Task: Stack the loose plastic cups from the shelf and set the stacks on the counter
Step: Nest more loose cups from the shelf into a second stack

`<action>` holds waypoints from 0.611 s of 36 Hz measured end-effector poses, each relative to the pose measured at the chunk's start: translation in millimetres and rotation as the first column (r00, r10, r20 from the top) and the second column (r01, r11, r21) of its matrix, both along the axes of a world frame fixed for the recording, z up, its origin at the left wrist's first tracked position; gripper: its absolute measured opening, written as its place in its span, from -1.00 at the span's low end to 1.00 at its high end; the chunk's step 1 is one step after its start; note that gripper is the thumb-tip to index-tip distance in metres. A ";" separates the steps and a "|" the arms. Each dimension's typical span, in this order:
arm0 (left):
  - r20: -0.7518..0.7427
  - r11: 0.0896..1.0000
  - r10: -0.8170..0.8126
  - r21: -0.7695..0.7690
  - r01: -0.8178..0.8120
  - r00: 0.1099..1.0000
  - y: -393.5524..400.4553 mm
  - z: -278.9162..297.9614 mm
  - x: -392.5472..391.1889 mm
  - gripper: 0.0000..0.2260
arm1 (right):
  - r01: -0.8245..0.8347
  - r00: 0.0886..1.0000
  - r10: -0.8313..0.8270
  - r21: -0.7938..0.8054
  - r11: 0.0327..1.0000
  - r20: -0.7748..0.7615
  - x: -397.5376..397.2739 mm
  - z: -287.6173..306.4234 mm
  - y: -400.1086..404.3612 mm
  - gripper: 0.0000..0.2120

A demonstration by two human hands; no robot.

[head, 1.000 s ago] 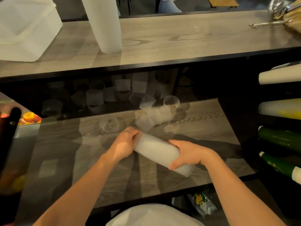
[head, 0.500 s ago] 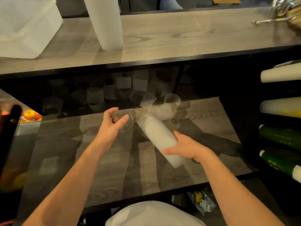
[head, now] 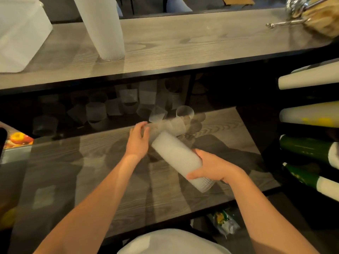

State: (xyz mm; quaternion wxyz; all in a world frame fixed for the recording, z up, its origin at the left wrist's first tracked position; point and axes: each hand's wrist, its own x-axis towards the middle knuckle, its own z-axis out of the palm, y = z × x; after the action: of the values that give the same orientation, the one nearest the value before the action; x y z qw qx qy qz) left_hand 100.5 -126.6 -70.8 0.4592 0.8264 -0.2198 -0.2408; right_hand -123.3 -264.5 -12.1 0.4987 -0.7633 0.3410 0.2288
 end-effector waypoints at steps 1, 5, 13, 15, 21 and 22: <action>-0.041 0.999 -0.015 0.041 0.017 0.999 -4.4 -5.6 2.9 -0.63 | 0.046 0.999 -0.046 0.015 0.999 0.004 -2.2 -1.4 -0.1 -0.23; -0.073 0.925 -0.241 0.285 0.252 0.968 -11.6 -29.8 11.1 -0.38 | 0.137 0.990 -0.138 0.045 0.990 0.028 -9.5 -5.7 -0.3 -0.20; -0.286 0.994 -0.106 -0.027 0.102 0.952 9.0 -21.4 25.9 -0.47 | 0.191 0.981 -0.192 0.089 0.978 0.012 -23.7 -8.4 -3.4 -0.18; -0.362 0.980 -0.193 -0.110 0.164 0.912 18.5 -2.5 25.5 -0.47 | 0.179 0.984 -0.180 0.074 0.981 0.009 -24.5 -7.2 -3.7 -0.18; -0.373 0.883 -0.468 -0.171 0.436 0.801 13.6 26.7 11.5 -0.53 | 0.013 0.999 -0.013 0.006 1.000 -0.030 -20.3 3.0 -6.7 -0.08; -0.357 0.856 -0.511 -0.137 0.498 0.782 8.6 27.3 5.5 -0.56 | -0.018 0.999 0.018 0.000 1.000 -0.037 -19.1 3.2 -7.5 -0.05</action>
State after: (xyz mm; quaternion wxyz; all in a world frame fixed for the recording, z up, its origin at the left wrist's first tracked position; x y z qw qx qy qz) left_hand 106.0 -117.9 -43.5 0.4261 0.6663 -0.3434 -0.5066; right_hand -142.3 -272.0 -8.9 0.4900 -0.7621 0.3434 0.2471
